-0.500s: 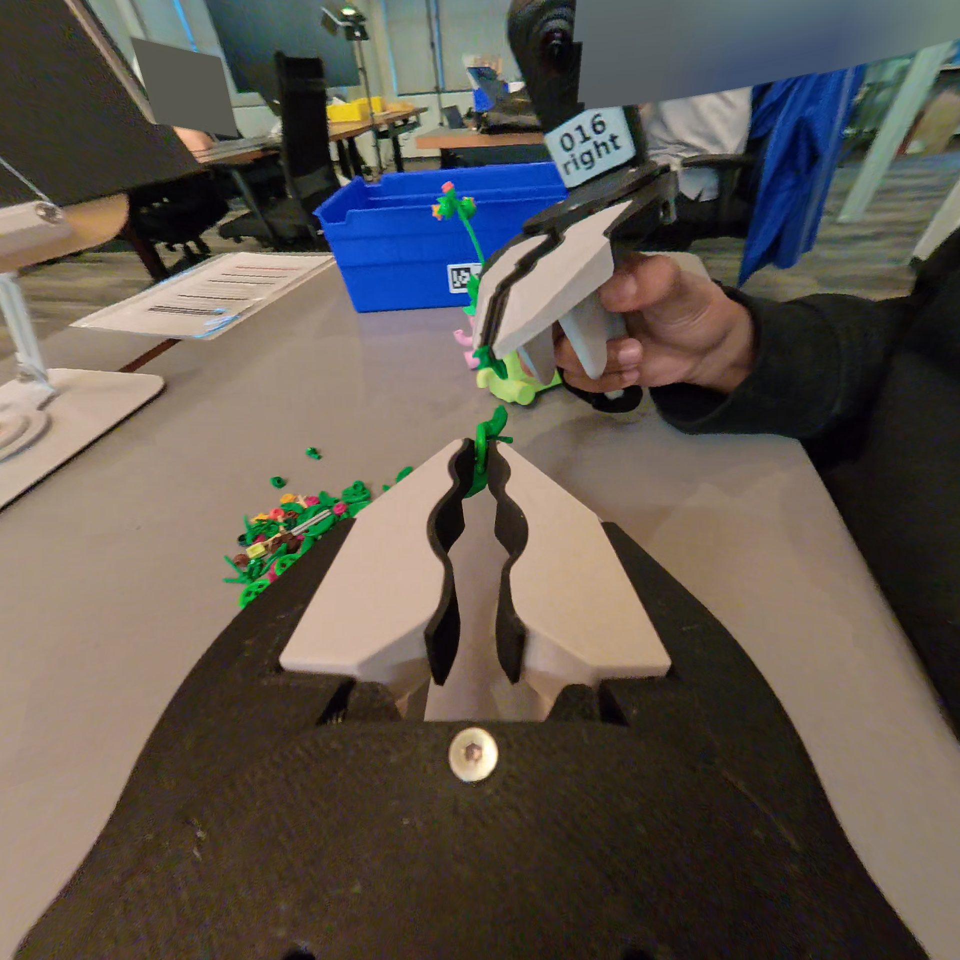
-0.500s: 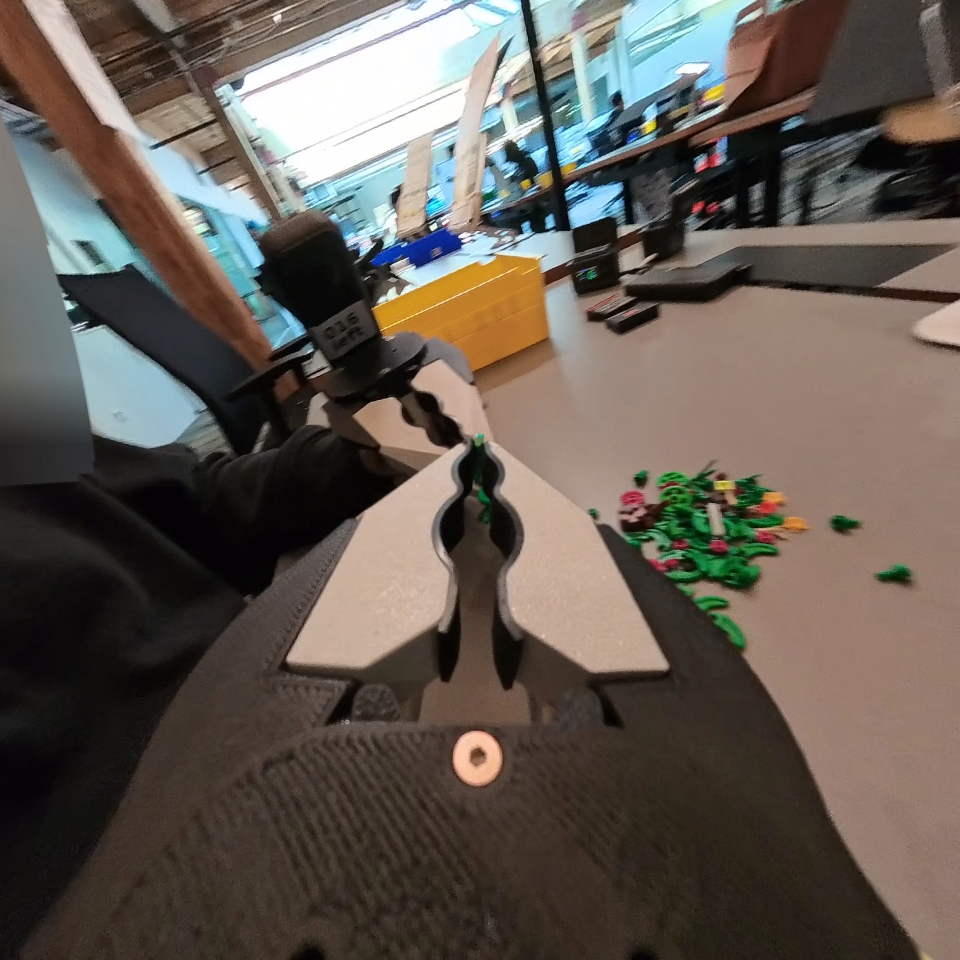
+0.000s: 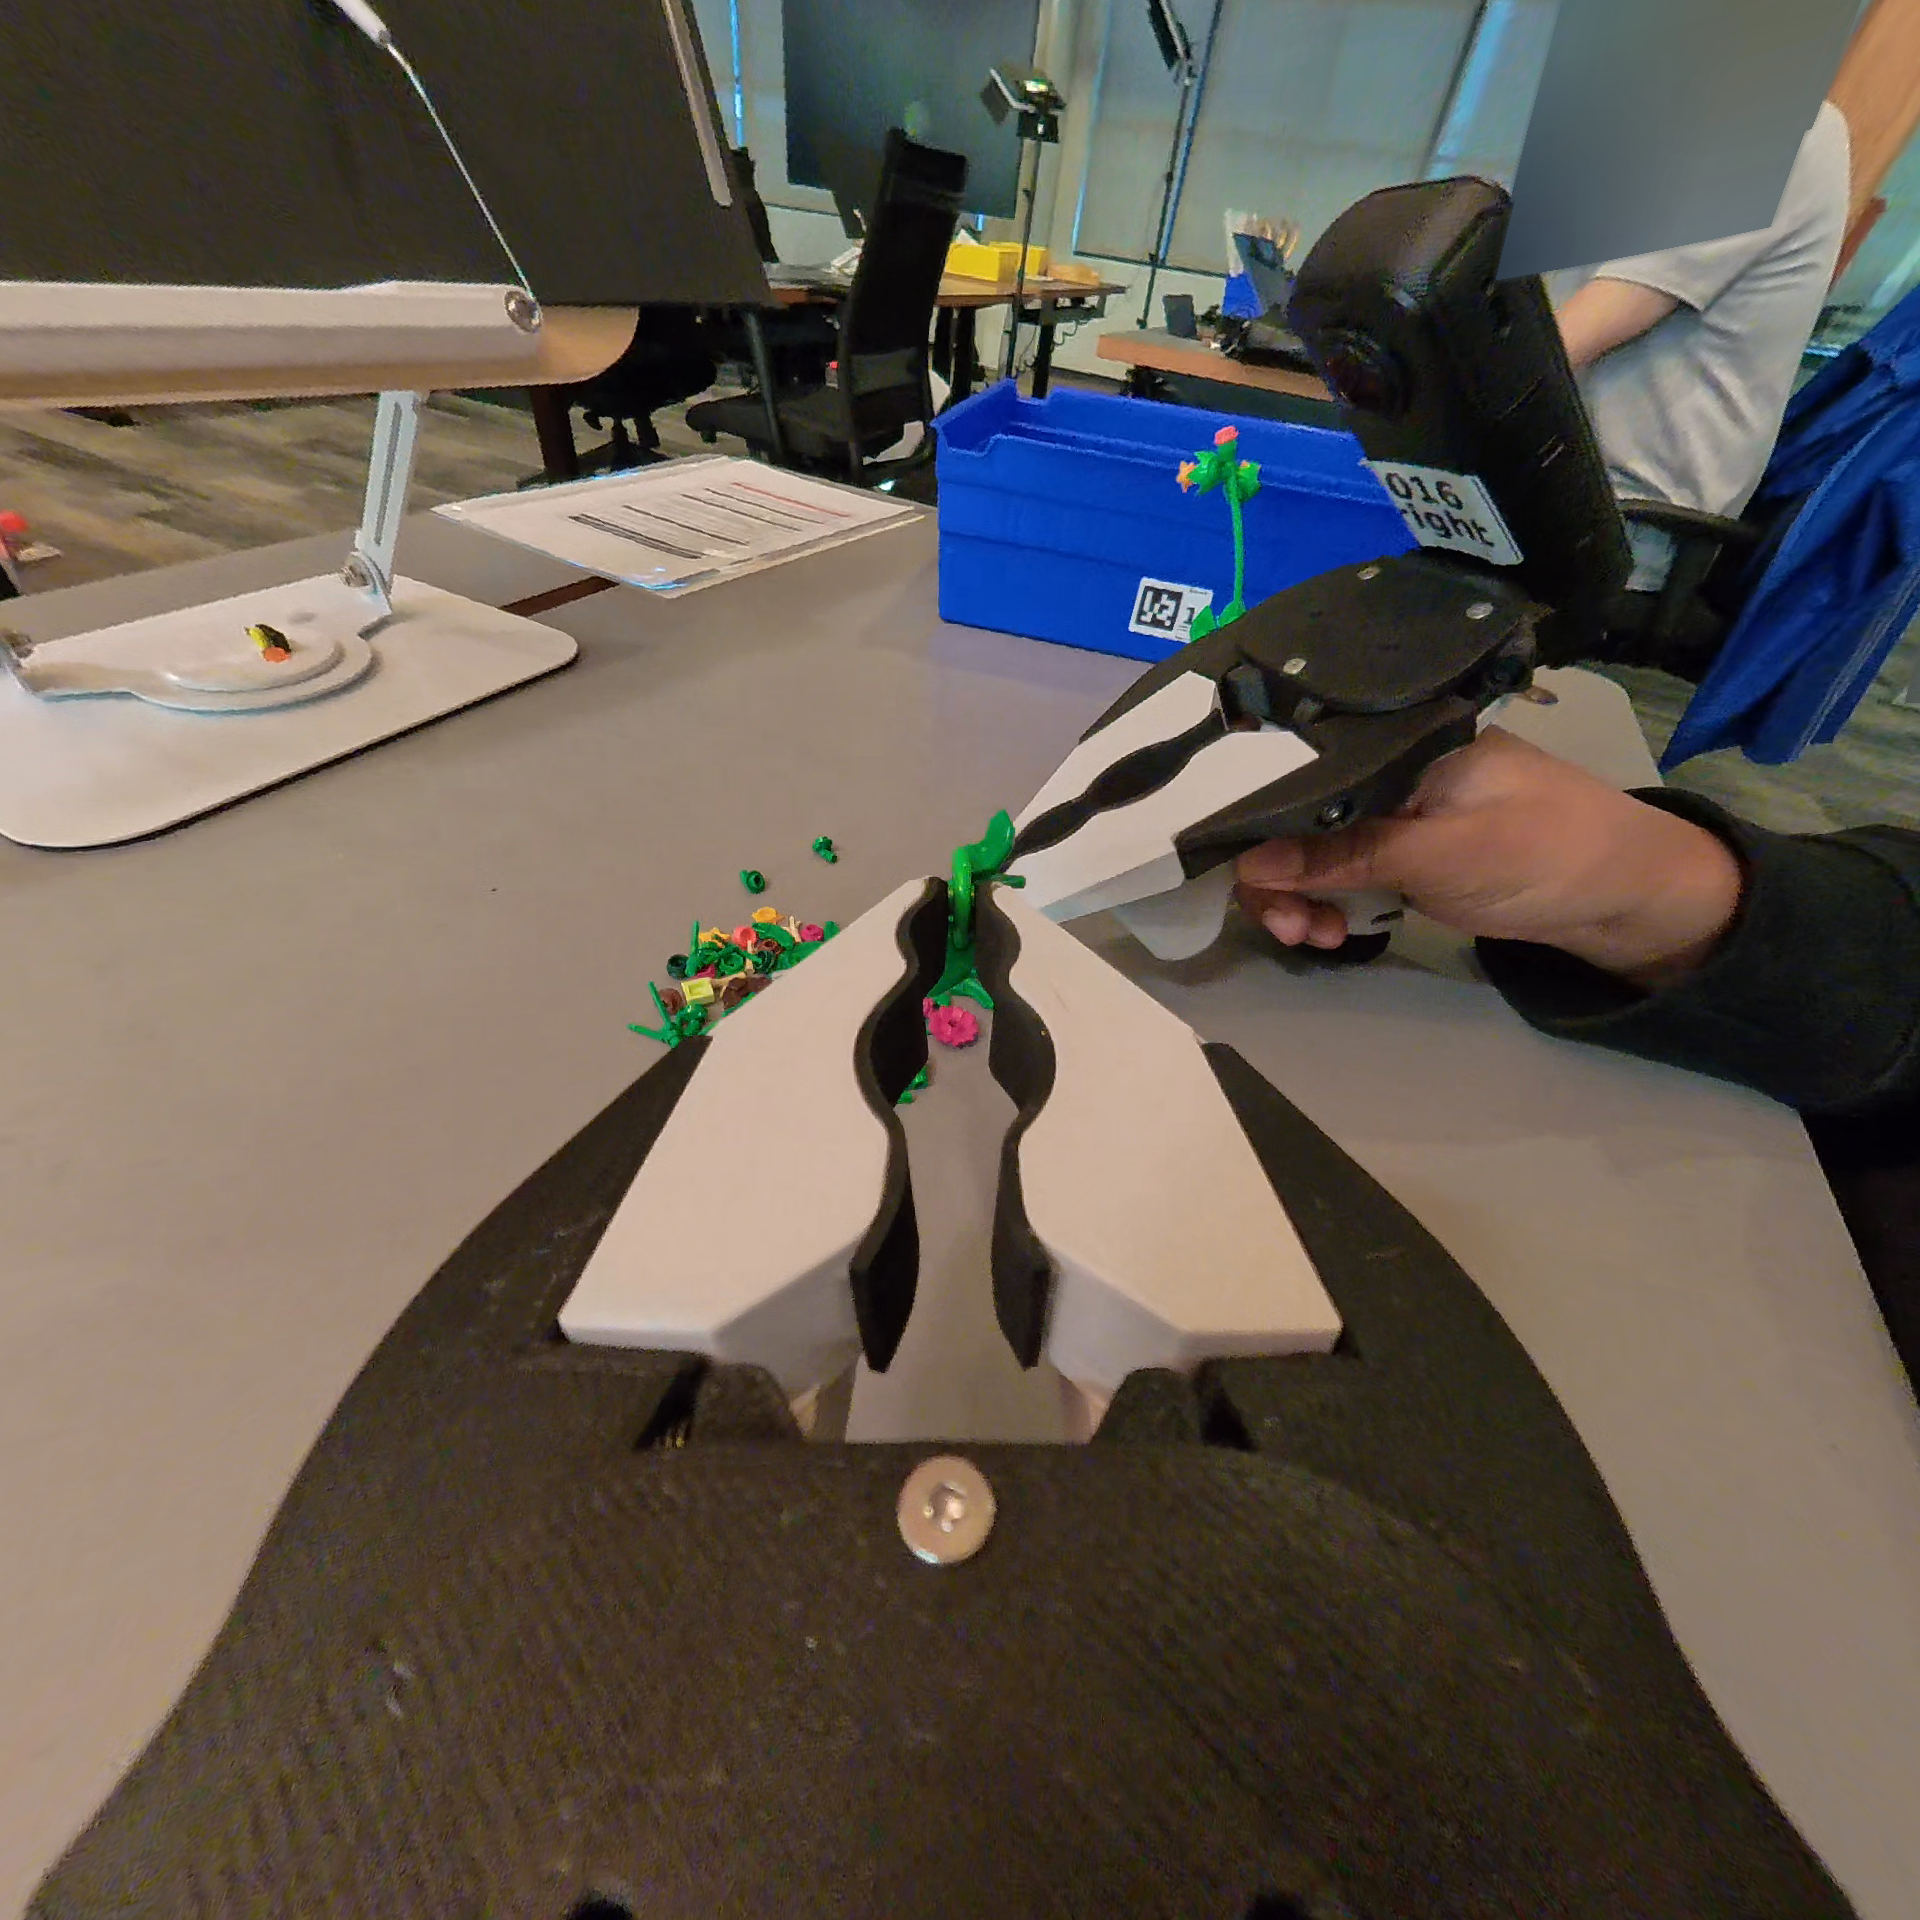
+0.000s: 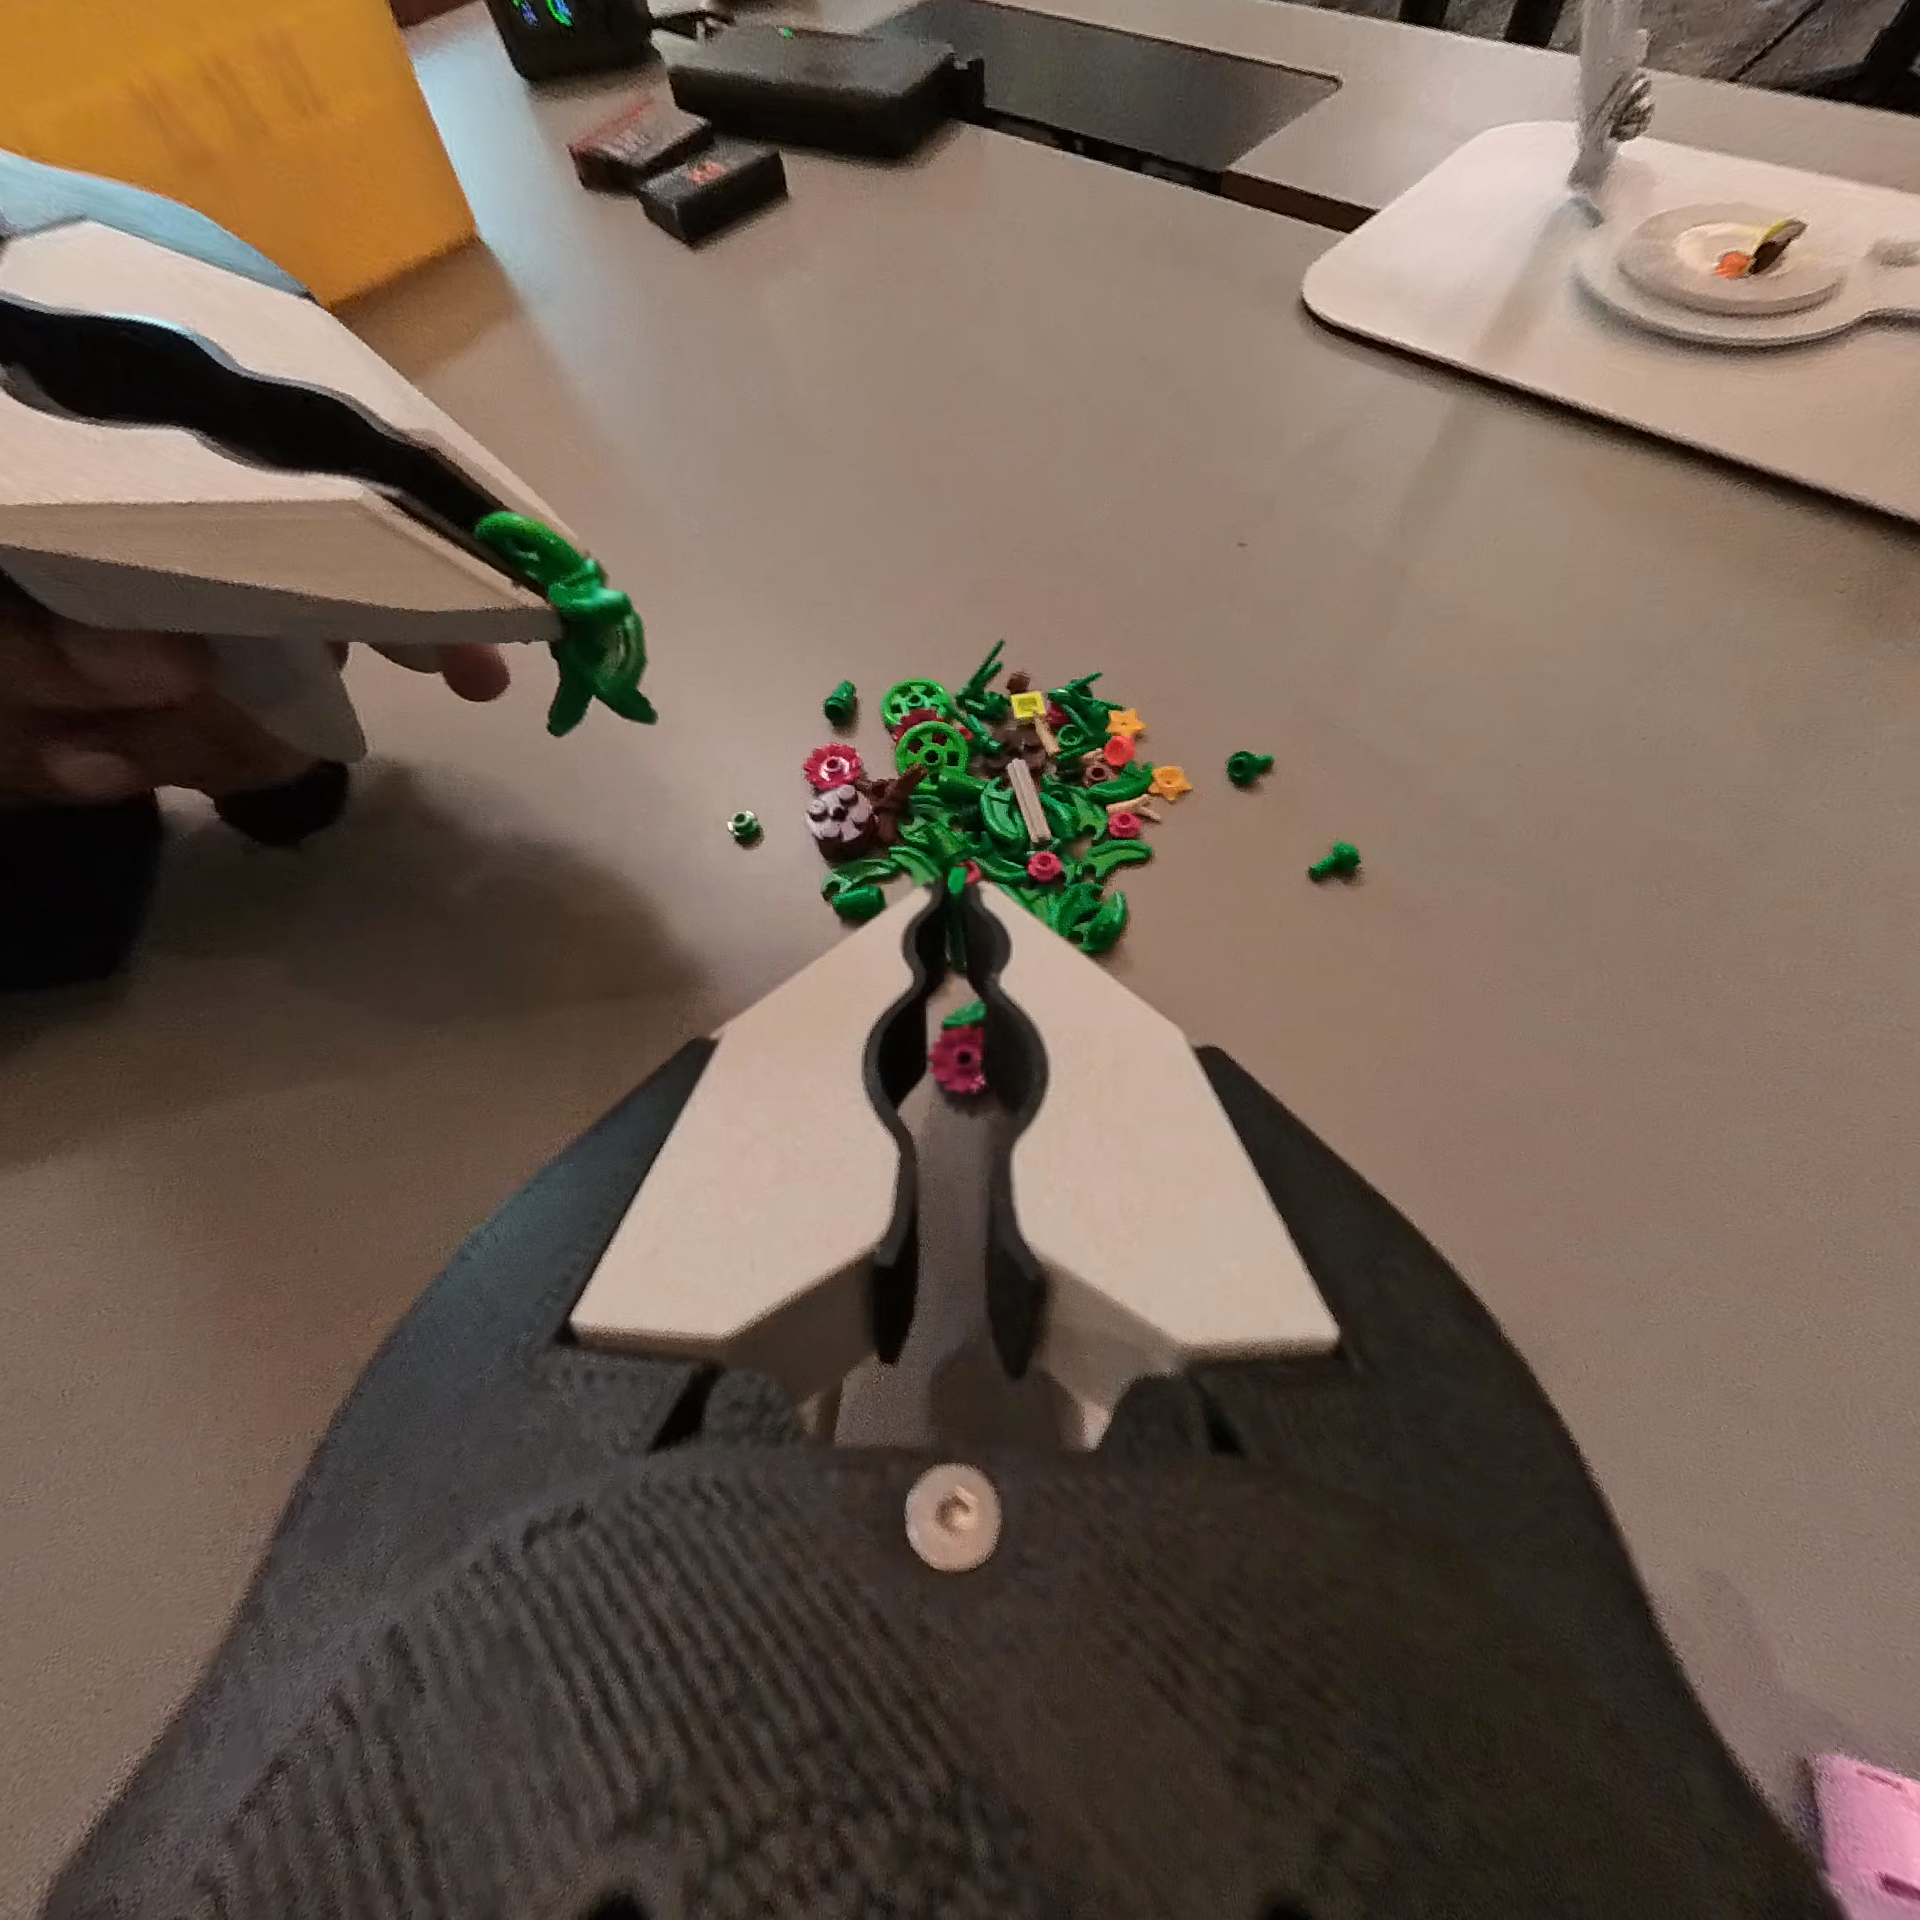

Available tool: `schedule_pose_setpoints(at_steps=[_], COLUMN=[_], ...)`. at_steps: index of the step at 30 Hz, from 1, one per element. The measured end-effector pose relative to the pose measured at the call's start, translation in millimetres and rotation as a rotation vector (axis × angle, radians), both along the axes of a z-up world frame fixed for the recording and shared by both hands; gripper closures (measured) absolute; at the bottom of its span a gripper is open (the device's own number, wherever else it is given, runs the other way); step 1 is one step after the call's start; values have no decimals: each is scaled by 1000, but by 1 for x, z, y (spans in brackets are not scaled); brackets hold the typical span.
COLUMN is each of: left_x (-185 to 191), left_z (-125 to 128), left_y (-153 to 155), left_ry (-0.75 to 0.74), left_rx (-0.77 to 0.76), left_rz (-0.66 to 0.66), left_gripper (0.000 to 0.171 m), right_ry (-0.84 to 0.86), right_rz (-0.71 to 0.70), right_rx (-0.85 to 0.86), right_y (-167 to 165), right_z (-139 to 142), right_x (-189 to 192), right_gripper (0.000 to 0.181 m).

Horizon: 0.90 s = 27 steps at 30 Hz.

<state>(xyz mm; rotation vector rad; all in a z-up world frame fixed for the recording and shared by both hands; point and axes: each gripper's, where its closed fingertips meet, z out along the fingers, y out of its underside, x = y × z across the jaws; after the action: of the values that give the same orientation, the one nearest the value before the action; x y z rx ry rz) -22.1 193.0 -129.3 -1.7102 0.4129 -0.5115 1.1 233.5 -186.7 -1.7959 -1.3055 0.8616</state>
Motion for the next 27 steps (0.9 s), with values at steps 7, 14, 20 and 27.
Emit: schedule_pose_setpoints(at_steps=[7,14,20,27], left_x=[4,4,21,26], left_z=[-6,0,7,6], left_y=[0,-1,-7,-8], left_ry=[55,263,496,564], left_rx=[-5,140,312,328], left_rz=[-1,63,95,88], left_gripper=[171,171,171,171], right_ry=[102,376,477,446], right_rz=[-1,199,250,300], right_rx=[36,-238,-442,-402], right_y=[2,-40,-47,-54], right_z=[18,55,67,69], right_x=[1,-5,-2,3], right_gripper=[167,162,172,180])
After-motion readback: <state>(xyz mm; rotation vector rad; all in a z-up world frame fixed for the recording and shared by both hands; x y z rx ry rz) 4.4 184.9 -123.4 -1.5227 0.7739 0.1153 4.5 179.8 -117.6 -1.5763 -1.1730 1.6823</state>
